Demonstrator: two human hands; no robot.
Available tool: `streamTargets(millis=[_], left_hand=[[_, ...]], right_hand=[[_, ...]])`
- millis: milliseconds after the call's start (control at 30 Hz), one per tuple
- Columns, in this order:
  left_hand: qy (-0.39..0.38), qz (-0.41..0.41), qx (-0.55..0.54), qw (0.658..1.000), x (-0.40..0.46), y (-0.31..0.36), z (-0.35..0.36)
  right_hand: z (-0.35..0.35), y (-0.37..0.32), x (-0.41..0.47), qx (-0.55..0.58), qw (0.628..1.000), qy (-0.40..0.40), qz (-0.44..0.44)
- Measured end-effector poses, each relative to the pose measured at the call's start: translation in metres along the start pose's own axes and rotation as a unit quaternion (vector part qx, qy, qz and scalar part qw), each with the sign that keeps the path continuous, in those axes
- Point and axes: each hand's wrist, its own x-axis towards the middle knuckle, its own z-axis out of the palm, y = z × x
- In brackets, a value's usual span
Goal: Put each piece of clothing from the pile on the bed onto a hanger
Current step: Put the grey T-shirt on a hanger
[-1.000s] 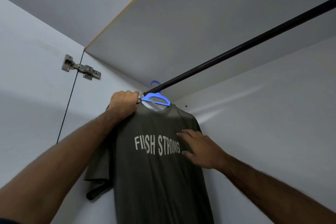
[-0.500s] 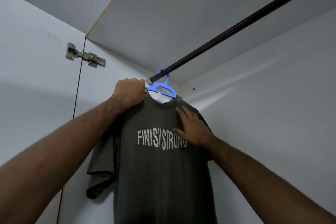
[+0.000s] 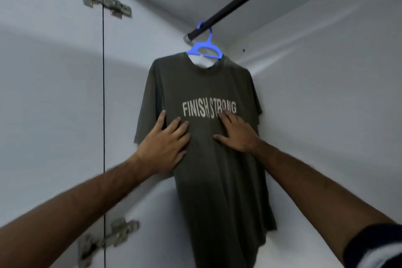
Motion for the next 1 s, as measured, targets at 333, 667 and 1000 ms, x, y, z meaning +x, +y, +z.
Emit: streamTargets(millis=[333, 667, 1000], left_hand=[[-0.252, -0.007, -0.067, 0.965, -0.114, 0.115, -0.048], [-0.302, -0.166, -0.223, 0.912, -0.303, 0.214, -0.148], [-0.450, -0.277, -0.202, 0.825, -0.595, 0.207, -0.308]], right_hand=[[0.084, 0.008, -0.188, 0.039, 0.968, -0.247, 0.025], [0.071, -0.157, -0.369, 0.180, 0.950, -0.197, -0.163], [0.043, -0.433, -0.541, 0.271, 0.846, -0.292, -0.355]])
